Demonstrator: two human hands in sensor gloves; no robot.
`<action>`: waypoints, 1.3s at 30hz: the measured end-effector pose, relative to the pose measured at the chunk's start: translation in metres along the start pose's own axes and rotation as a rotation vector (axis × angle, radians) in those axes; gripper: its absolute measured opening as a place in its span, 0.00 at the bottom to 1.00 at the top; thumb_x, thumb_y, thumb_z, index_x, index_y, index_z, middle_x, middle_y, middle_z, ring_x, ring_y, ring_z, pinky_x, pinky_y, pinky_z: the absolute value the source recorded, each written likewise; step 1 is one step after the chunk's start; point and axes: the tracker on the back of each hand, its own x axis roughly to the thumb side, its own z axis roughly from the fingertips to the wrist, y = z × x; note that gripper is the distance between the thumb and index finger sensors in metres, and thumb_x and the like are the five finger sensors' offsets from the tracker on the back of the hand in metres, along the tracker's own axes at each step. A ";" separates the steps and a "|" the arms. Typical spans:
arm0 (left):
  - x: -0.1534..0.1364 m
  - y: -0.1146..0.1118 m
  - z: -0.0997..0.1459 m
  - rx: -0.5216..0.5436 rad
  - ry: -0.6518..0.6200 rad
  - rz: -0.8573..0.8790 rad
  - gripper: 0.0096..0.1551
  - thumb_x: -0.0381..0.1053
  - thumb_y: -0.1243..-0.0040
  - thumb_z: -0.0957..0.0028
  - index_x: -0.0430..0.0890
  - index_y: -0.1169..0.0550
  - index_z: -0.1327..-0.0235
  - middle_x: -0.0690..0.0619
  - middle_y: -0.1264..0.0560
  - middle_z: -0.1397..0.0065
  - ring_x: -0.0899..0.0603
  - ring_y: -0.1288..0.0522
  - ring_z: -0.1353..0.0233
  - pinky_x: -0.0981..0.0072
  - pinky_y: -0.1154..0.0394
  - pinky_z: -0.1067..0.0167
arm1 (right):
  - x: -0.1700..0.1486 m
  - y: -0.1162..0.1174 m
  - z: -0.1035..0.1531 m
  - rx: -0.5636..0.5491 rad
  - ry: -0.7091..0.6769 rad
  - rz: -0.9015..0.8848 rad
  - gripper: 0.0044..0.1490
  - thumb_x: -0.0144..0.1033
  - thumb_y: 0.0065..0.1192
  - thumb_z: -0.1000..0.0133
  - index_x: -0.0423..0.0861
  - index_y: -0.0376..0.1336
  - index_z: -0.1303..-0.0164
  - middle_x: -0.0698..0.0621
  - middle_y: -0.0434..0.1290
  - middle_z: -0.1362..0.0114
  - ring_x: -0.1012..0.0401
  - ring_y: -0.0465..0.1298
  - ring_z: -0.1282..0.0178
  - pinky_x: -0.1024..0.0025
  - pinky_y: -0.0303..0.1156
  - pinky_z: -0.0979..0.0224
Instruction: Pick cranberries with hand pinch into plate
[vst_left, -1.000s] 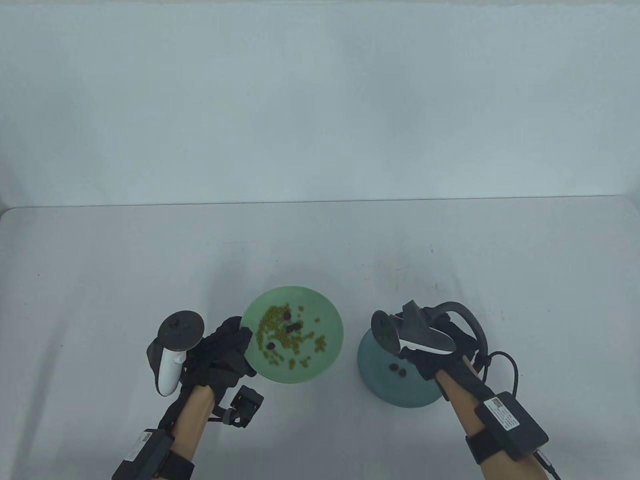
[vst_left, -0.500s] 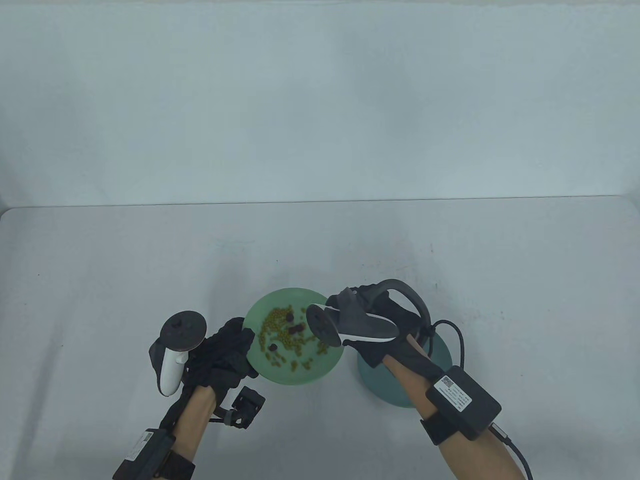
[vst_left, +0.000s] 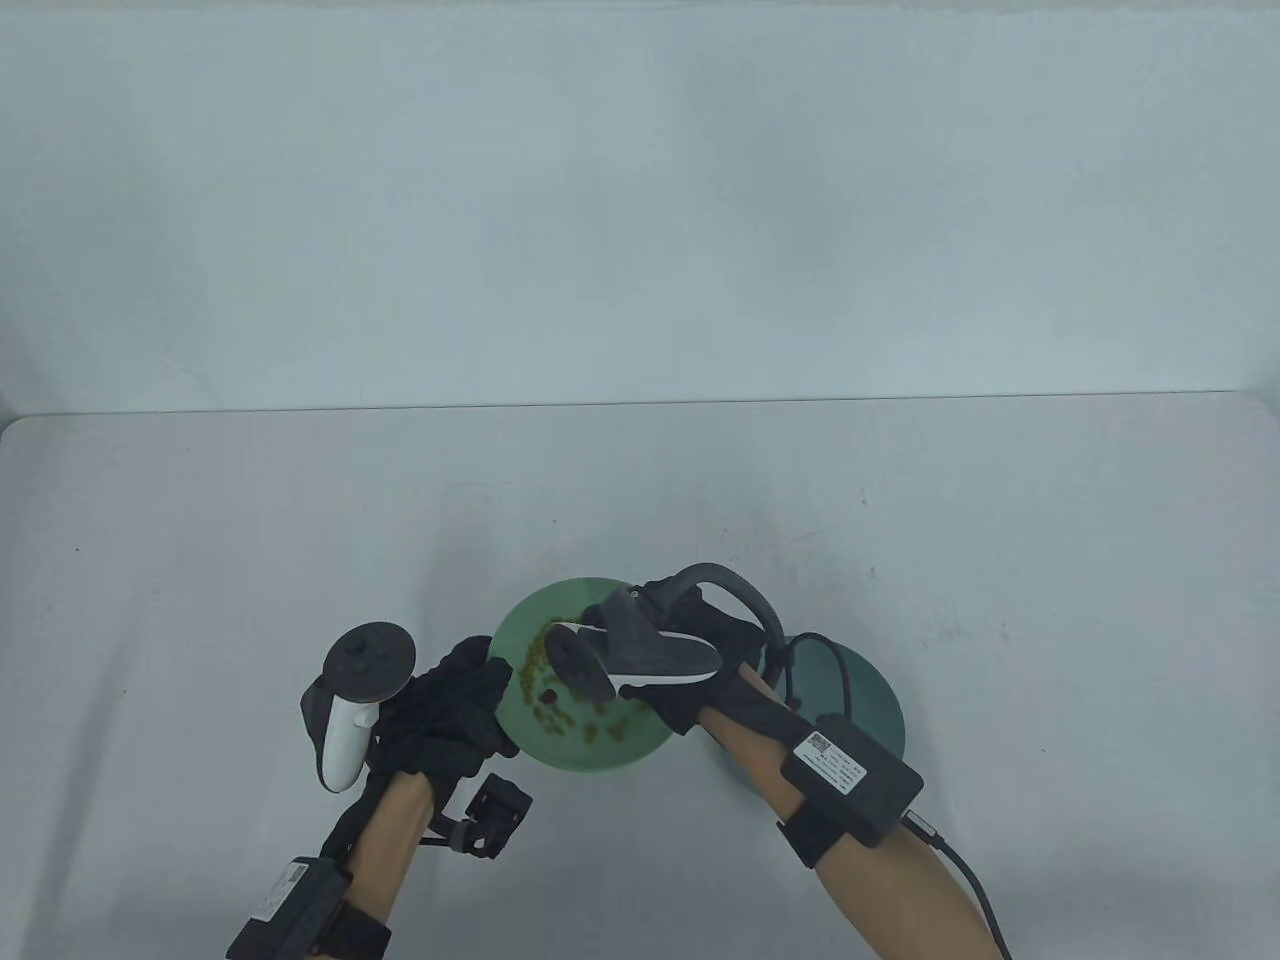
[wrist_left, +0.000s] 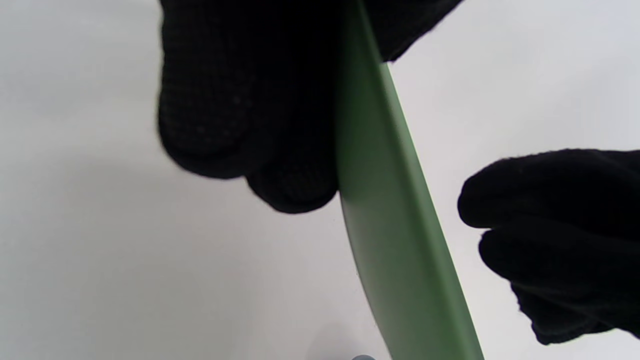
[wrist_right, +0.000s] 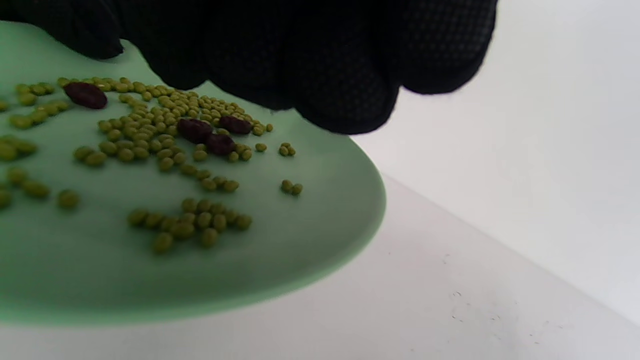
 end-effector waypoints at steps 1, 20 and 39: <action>0.000 0.000 0.000 0.000 0.001 0.000 0.29 0.42 0.48 0.36 0.29 0.35 0.27 0.38 0.22 0.42 0.46 0.10 0.58 0.68 0.11 0.60 | 0.002 0.001 -0.001 -0.001 -0.007 0.003 0.32 0.56 0.61 0.43 0.53 0.68 0.31 0.65 0.79 0.56 0.66 0.83 0.56 0.65 0.81 0.46; 0.000 -0.001 0.001 0.005 -0.002 -0.006 0.29 0.42 0.48 0.36 0.28 0.35 0.27 0.38 0.22 0.42 0.46 0.10 0.58 0.68 0.11 0.60 | 0.017 0.018 -0.012 0.018 -0.065 0.034 0.31 0.55 0.62 0.43 0.51 0.69 0.33 0.65 0.79 0.56 0.66 0.83 0.56 0.65 0.81 0.45; 0.000 -0.002 0.001 -0.005 -0.019 0.016 0.29 0.42 0.48 0.36 0.29 0.35 0.27 0.38 0.22 0.41 0.46 0.10 0.58 0.68 0.11 0.60 | 0.014 0.016 -0.017 0.072 -0.071 -0.016 0.33 0.55 0.61 0.42 0.45 0.70 0.36 0.66 0.79 0.58 0.67 0.83 0.58 0.66 0.81 0.48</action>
